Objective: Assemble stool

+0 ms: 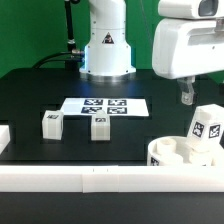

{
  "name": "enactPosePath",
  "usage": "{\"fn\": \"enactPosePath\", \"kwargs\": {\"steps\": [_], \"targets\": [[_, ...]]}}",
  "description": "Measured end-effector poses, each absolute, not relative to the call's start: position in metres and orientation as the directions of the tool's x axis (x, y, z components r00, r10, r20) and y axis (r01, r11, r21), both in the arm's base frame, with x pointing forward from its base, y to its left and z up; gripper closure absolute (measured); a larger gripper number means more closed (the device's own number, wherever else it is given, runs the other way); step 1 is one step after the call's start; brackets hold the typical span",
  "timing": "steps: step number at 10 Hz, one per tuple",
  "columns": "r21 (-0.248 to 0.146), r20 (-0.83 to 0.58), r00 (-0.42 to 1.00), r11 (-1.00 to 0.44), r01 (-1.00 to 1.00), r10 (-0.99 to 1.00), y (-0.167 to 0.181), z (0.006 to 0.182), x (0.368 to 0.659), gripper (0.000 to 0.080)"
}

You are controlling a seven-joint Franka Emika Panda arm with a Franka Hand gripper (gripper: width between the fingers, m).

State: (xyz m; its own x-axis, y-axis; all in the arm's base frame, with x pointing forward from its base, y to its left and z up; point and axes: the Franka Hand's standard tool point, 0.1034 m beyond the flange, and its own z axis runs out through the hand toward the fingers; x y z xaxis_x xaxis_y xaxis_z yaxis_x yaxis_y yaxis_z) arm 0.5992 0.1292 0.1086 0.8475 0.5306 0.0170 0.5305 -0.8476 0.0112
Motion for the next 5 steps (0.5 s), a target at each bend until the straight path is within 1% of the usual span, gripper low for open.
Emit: {"fn": "enactPosePath", "kwargs": {"steps": [2, 3, 5], "targets": [[0.05, 0.026, 0.633, -0.633, 0.772, 0.774, 0.1349, 0.1101, 0.6048, 0.0151], [0.051, 0.012, 0.531, -0.531, 0.846, 0.847, 0.1394, 0.1059, 0.6039, 0.0151], [0.051, 0.001, 0.366, -0.366, 0.929, 0.931, 0.1353, 0.1049, 0.6045, 0.0151]]}}
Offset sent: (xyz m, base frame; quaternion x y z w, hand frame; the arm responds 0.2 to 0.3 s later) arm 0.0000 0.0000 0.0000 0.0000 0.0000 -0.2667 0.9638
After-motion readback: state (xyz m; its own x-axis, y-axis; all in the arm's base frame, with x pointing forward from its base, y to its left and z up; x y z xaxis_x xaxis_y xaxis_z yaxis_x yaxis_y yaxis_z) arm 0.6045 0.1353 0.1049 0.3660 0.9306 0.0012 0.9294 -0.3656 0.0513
